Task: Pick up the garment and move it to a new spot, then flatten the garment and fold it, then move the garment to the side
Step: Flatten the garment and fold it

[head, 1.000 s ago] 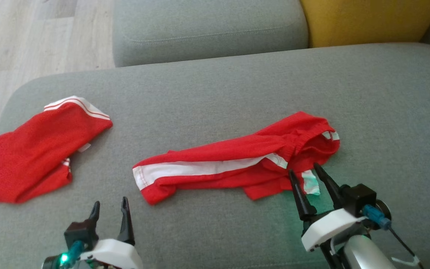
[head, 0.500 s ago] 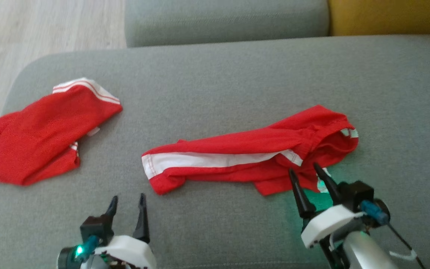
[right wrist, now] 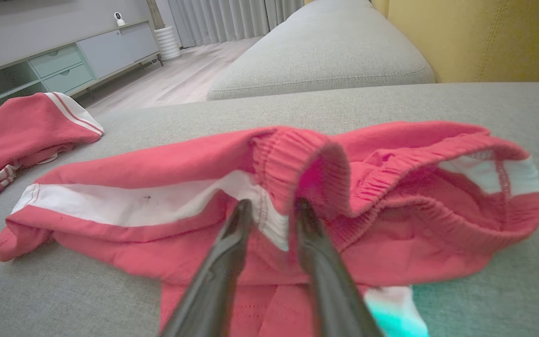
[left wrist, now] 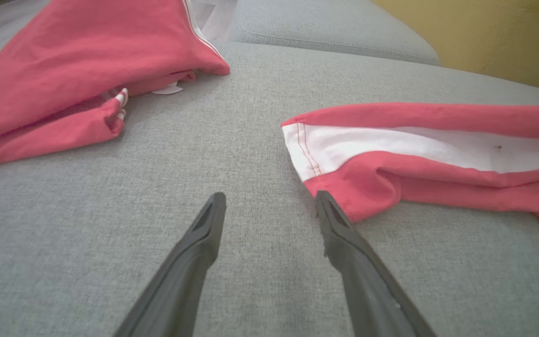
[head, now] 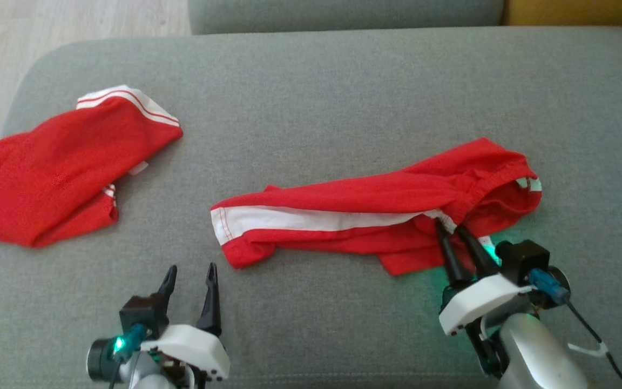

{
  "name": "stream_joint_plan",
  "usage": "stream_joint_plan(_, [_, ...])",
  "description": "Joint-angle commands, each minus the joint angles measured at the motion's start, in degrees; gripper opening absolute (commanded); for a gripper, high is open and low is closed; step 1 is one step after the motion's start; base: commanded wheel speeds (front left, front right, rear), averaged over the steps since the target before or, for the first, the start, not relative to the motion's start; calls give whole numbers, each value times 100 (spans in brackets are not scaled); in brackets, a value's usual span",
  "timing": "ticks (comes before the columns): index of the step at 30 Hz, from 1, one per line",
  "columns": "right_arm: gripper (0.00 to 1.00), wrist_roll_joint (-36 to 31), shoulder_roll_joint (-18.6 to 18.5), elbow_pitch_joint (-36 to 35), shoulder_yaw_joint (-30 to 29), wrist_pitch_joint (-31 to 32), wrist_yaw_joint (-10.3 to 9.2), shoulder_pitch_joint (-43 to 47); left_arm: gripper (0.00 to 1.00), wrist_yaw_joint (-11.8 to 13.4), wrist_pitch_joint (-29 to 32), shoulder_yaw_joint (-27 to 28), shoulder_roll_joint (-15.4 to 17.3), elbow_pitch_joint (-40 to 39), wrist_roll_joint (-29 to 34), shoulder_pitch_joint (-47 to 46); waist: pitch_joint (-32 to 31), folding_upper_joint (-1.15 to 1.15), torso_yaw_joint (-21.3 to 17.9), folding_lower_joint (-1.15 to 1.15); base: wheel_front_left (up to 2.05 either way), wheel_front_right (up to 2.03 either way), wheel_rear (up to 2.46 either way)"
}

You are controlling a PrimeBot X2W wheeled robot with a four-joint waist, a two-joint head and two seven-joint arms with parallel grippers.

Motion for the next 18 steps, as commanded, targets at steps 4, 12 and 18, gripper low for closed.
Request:
stream_joint_plan(4, [0,19,36,-253,103,-62,42,-294,100,-22,-36,133,38,-198,-89,-347,128,0,-87,0,0,0,0])
stream_joint_plan(12, [0,188,-342,-582,37,-62,42,-35,100,-279,-36,-38,38,-205,-491,-384,158,0,-397,0,0,0,0])
stream_joint_plan(18, [0,274,-420,-665,64,-62,42,52,100,-641,-36,-209,38,-42,-841,-376,194,0,-615,0,0,0,0])
